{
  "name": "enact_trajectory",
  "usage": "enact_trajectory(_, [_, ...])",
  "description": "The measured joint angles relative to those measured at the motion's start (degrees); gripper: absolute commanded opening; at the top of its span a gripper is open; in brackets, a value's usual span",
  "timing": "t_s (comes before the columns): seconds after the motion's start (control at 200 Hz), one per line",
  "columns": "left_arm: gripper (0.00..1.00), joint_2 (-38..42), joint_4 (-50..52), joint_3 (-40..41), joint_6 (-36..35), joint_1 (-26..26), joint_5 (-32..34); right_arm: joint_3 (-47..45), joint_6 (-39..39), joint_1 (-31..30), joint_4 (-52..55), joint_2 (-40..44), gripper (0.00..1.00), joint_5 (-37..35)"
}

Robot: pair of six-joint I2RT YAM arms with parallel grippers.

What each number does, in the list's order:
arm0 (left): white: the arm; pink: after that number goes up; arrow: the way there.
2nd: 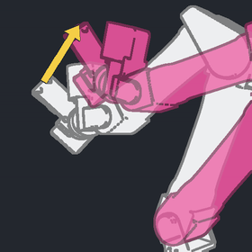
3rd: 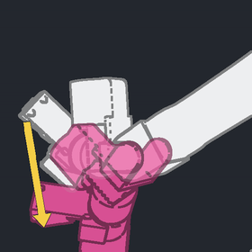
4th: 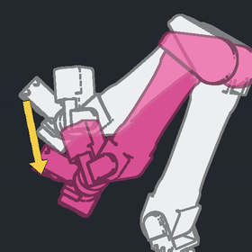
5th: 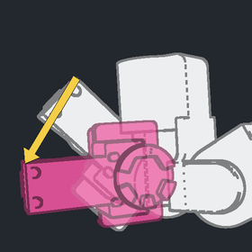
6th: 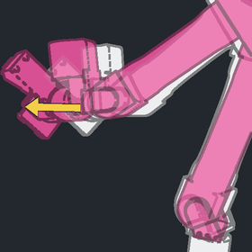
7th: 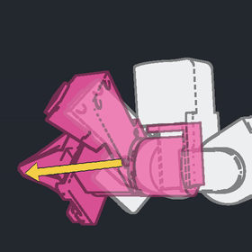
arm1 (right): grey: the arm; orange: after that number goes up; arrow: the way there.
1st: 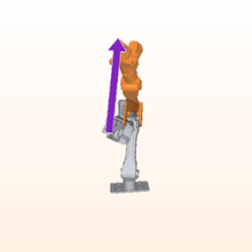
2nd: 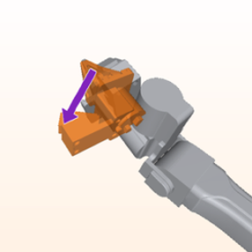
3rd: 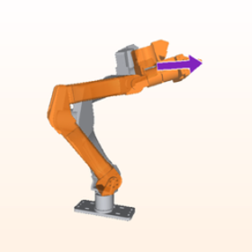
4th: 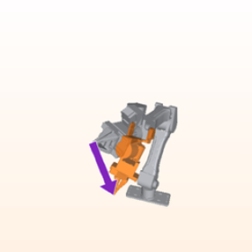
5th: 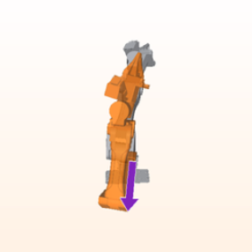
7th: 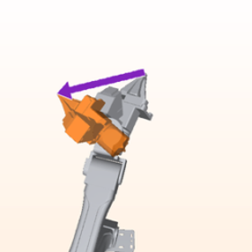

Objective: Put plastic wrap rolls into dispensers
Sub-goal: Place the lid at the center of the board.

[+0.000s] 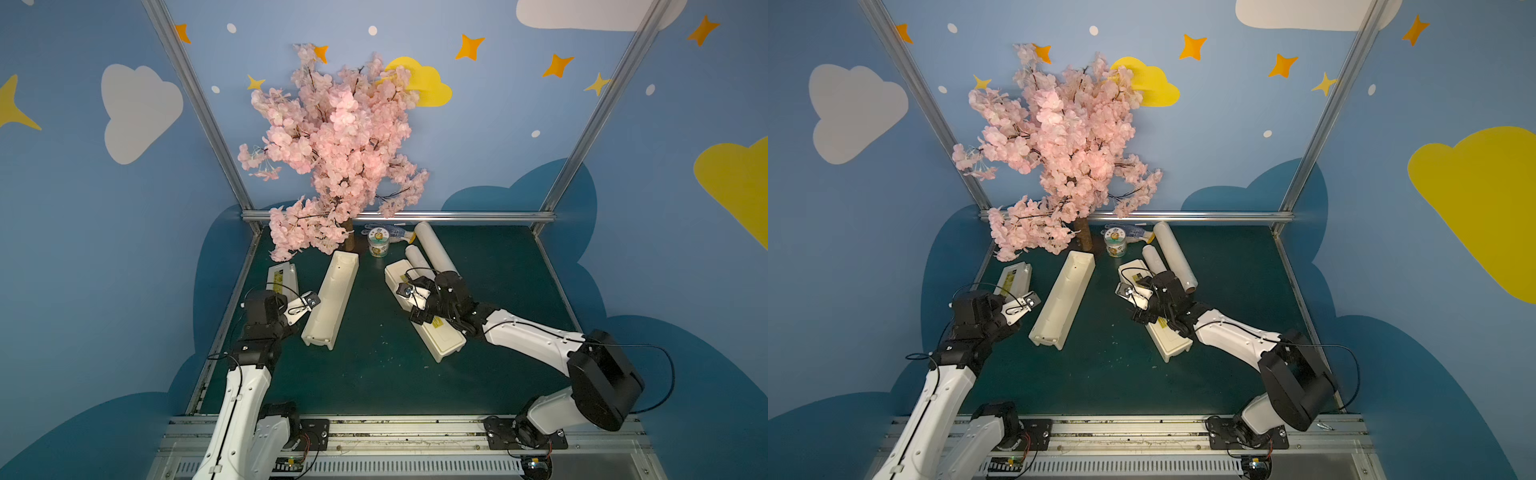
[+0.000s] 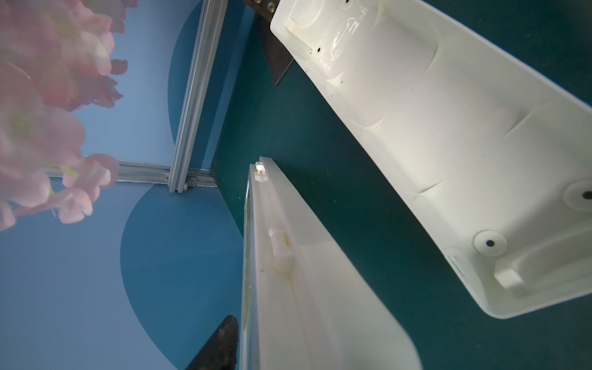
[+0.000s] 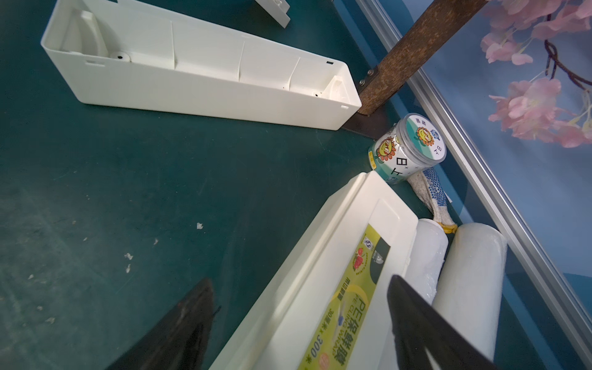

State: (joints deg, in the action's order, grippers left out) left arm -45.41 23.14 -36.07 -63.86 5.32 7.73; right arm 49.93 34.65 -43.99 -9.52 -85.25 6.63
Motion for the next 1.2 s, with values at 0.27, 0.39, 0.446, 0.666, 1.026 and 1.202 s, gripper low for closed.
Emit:
enact_trajectory(0.27, [0.69, 2.5, 4.3, 3.8, 1.8, 1.4, -1.1, -2.4, -0.2, -0.3, -0.5, 2.6, 0.84, -0.1])
enact_trajectory(0.39, [0.75, 3.8, 7.6, 4.4, 2.6, 2.2, -2.9, -3.0, -0.5, -0.3, -0.5, 3.7, 0.84, -0.1])
enact_trajectory(0.446, [0.75, 4.2, 8.9, 4.4, 2.8, 2.6, -4.0, -3.1, -0.6, -0.3, -0.6, 3.8, 0.84, -0.1])
enact_trajectory(0.666, [0.78, 2.1, 15.5, 4.3, 2.5, 3.4, -8.2, -3.5, -1.3, -0.3, -0.6, 4.5, 0.84, -0.5])
enact_trajectory(1.026, [0.80, -4.5, 16.4, 3.7, 0.9, 4.3, -6.6, -4.5, -1.3, -0.3, -1.0, 4.6, 0.84, -2.0])
enact_trajectory(1.202, [0.79, -8.1, 14.5, -0.1, 1.7, 4.4, -6.8, -4.5, -1.4, -0.2, -1.0, 4.7, 0.84, -2.7])
